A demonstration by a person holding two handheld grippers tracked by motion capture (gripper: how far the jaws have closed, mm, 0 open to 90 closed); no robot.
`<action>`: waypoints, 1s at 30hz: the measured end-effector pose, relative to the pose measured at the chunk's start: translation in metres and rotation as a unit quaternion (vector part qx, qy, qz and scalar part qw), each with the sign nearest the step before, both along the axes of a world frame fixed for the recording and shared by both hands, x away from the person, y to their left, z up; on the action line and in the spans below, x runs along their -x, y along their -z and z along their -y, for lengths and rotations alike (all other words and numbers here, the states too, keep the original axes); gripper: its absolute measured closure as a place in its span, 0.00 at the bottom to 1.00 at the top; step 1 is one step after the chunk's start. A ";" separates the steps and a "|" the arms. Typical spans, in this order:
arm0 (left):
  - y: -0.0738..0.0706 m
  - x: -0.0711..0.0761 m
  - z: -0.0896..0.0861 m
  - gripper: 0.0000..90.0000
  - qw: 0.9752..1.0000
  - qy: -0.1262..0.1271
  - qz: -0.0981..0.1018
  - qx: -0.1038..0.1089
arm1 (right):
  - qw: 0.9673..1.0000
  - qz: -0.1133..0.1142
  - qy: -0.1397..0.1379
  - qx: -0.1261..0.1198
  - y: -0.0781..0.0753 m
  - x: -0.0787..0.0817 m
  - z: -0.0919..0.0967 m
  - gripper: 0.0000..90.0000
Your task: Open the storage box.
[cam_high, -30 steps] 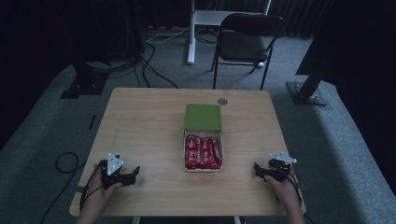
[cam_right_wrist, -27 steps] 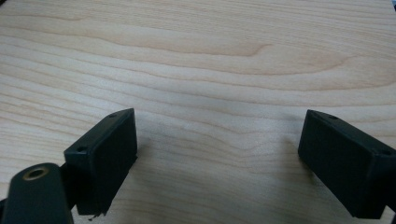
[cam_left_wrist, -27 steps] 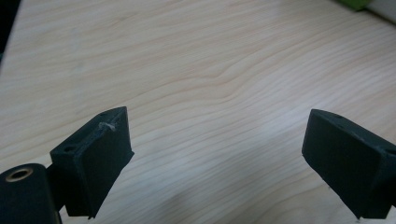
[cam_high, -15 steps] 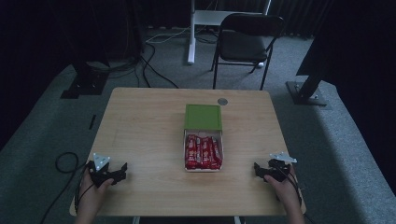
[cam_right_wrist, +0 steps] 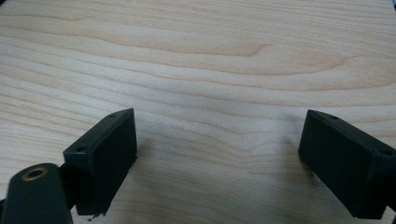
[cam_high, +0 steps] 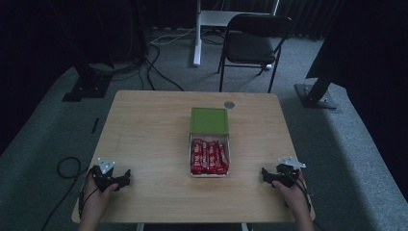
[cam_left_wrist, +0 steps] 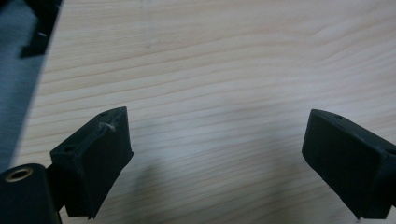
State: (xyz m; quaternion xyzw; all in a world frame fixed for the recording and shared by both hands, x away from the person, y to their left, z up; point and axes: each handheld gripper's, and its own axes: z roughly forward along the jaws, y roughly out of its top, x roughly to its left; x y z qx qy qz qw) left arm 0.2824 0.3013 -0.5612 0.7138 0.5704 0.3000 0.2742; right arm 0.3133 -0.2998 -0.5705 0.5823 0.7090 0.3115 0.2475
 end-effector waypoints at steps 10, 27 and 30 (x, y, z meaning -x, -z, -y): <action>0.002 -0.004 -0.003 0.03 1.000 -0.015 -0.020 0.011 | 1.000 0.000 0.000 0.000 0.000 0.000 0.000 0.12; 0.003 -0.006 -0.001 0.03 0.997 -0.051 -0.035 0.048 | 1.000 -0.001 -0.010 0.000 0.000 0.000 -0.001 0.12; 0.003 -0.006 -0.001 0.03 0.997 -0.049 -0.035 0.048 | 1.000 -0.001 -0.006 0.000 0.000 0.000 -0.001 0.12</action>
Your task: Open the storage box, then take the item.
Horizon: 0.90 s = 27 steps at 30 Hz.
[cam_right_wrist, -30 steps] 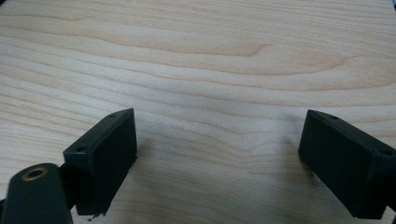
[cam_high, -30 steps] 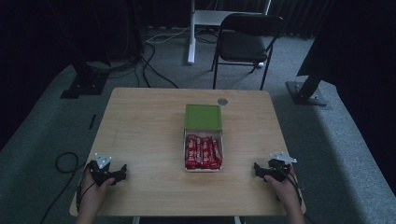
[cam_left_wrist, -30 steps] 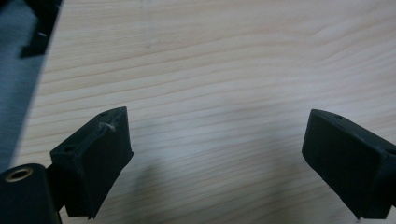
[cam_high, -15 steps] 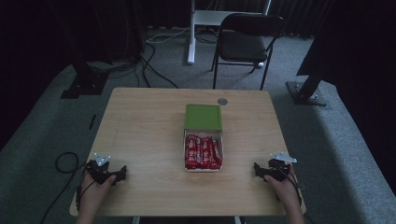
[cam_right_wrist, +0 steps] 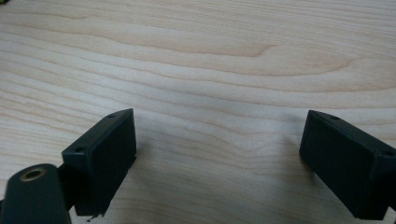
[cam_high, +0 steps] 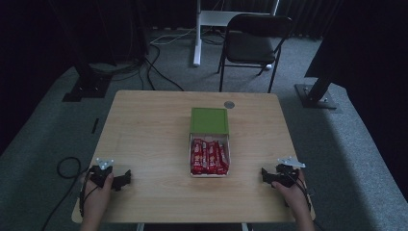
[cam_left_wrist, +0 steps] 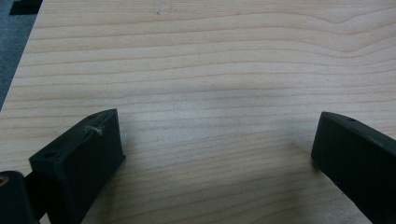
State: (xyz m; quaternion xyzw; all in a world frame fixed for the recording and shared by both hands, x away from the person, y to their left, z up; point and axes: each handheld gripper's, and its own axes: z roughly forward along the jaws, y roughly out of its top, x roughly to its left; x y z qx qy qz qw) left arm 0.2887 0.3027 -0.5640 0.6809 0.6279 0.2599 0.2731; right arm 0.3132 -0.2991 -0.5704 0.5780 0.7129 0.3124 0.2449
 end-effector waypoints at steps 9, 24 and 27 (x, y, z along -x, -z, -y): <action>0.000 0.000 0.000 0.02 1.000 0.001 -0.001 0.000 | 1.000 0.000 0.000 0.000 0.000 0.000 0.000 0.12; 0.000 -0.001 0.000 0.02 1.000 0.005 -0.002 -0.001 | 1.000 -0.005 0.024 0.001 -0.011 0.002 -0.005 0.14; 0.000 -0.001 0.000 0.02 1.000 0.005 -0.002 0.000 | 1.000 -0.004 0.019 0.004 -0.017 0.002 -0.008 0.14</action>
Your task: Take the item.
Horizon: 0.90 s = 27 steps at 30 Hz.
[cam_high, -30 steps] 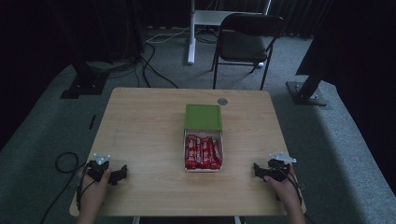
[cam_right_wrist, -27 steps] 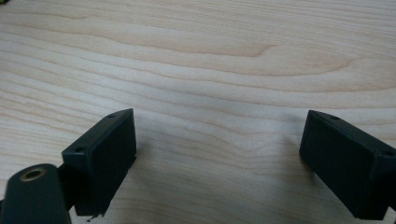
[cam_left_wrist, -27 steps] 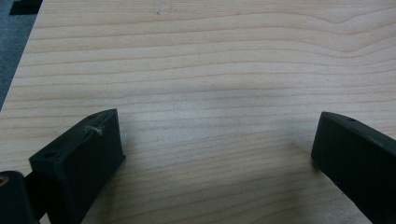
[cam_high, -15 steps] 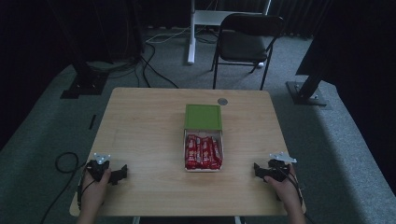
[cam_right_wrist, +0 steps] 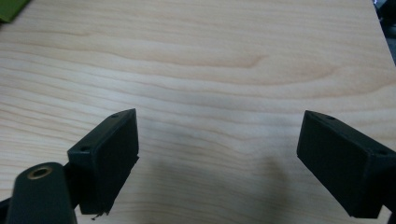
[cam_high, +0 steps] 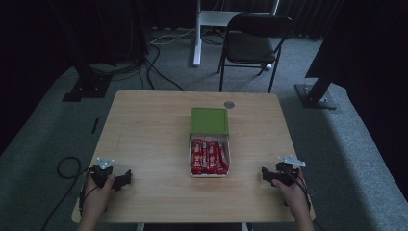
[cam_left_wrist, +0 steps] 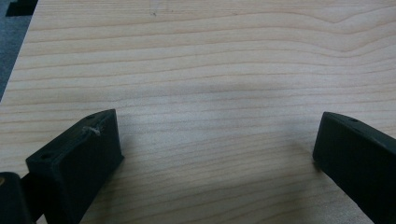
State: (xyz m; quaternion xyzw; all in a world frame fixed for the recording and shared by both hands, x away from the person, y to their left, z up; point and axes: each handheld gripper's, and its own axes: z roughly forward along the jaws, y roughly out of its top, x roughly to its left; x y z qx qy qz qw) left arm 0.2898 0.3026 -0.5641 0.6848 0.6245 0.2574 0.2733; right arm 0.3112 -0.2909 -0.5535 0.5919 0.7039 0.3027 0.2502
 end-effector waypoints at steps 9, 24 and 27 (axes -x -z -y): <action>0.000 0.000 0.000 0.02 1.000 0.001 -0.001 -0.001 | 0.999 0.028 -0.008 -0.019 -0.028 0.001 -0.012 0.14; 0.000 0.000 0.000 0.02 1.000 0.000 -0.001 -0.001 | 0.997 0.059 -0.040 -0.032 -0.061 0.003 -0.041 0.15; 0.000 0.000 0.000 0.02 1.000 0.000 0.000 -0.001 | 0.996 0.066 -0.046 -0.037 -0.066 0.003 -0.047 0.15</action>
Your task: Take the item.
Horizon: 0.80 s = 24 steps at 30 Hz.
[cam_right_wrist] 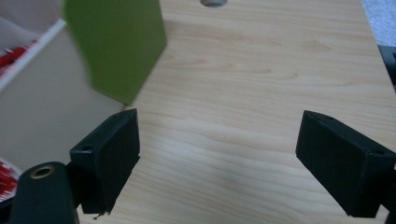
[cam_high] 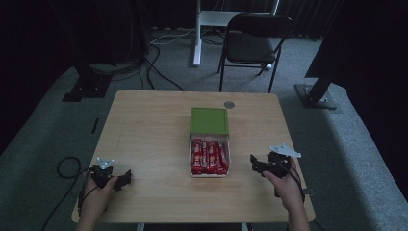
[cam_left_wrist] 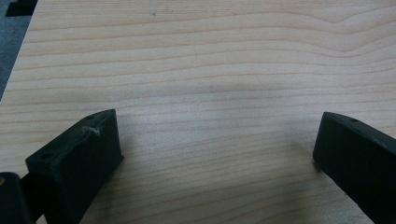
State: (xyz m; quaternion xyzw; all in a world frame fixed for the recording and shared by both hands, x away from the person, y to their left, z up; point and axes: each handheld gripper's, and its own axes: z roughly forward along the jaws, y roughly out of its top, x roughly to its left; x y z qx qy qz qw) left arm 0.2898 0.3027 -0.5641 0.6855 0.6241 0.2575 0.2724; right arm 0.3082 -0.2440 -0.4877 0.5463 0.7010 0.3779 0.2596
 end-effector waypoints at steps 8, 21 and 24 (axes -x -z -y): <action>0.000 0.000 0.000 0.01 1.000 0.002 -0.001 -0.001 | 1.000 0.014 -0.018 -0.014 -0.011 0.000 -0.017 0.15; 0.000 0.000 0.000 0.01 1.000 0.002 -0.001 -0.001 | 0.997 0.033 -0.062 -0.021 -0.026 -0.001 -0.048 0.15; 0.000 0.000 0.000 0.01 1.000 0.002 -0.001 -0.001 | 0.996 0.037 -0.076 -0.023 -0.030 -0.002 -0.057 0.15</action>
